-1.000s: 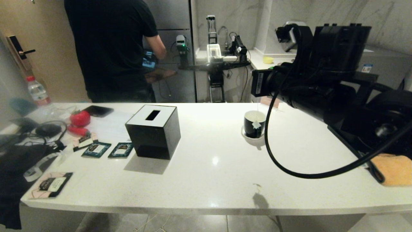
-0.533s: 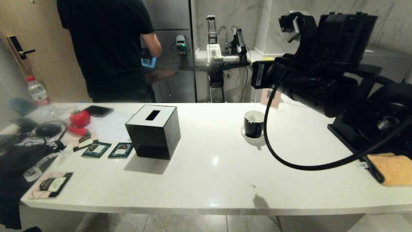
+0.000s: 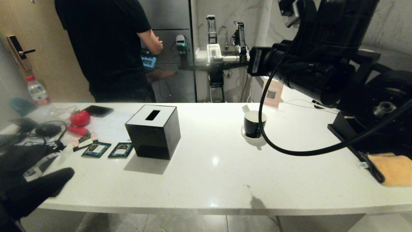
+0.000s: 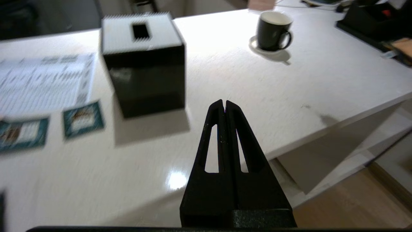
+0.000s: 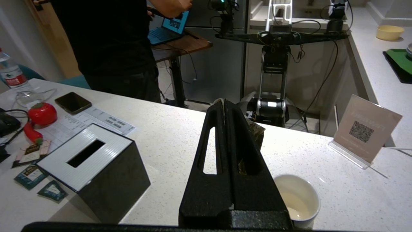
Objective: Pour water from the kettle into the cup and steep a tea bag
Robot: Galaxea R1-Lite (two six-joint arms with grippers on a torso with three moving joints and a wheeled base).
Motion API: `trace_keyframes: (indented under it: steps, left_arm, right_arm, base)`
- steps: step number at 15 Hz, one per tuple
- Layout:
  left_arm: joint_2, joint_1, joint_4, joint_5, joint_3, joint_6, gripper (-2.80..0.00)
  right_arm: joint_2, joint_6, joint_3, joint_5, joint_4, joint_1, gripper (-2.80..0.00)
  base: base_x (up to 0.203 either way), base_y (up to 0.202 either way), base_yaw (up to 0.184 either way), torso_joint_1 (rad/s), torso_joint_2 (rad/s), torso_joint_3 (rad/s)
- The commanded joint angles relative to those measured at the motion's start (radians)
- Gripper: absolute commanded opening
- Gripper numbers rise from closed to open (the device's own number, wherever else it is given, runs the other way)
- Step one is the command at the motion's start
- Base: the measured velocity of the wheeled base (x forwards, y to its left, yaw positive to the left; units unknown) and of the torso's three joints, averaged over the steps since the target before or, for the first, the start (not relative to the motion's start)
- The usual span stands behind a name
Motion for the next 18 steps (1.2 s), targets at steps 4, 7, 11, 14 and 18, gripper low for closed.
trace_keyframes:
  steps: [4,7,11,14,18]
  left_arm:
    - [0.375,-0.182,-0.231,-0.002,-0.125,0.001,-2.80]
    - [0.537,-0.252,-0.345,-0.001,-0.228,0.000,-2.80]
    - [0.697,-0.345,-0.496,0.000,-0.283,0.001,-2.80]
    - [0.801,-0.419,-0.628,0.028,-0.304,-0.013,-2.80]
    - [0.893,-0.484,-0.656,0.059,-0.386,-0.013,-2.80]
  right_arm:
    - [-0.004,-0.026,-0.013,-0.001,-0.001,0.017,-2.80]
    - [-0.008,-0.043,-0.030,-0.001,0.004,0.018,-2.80]
    - [-0.009,-0.050,-0.068,-0.002,0.027,0.020,-2.80]
    - [-0.020,-0.050,-0.069,-0.002,0.035,0.020,-2.80]
    - [-0.024,-0.058,-0.068,-0.004,0.039,0.046,-2.80]
  base:
    - [0.000,0.000,0.000,0.000,0.00,0.000]
    - [0.000,0.000,0.000,0.000,0.00,0.000]
    - [0.000,0.000,0.000,0.000,0.00,0.000]
    - [0.000,0.000,0.000,0.000,0.00,0.000]
    - [0.000,0.000,0.000,0.000,0.00,0.000]
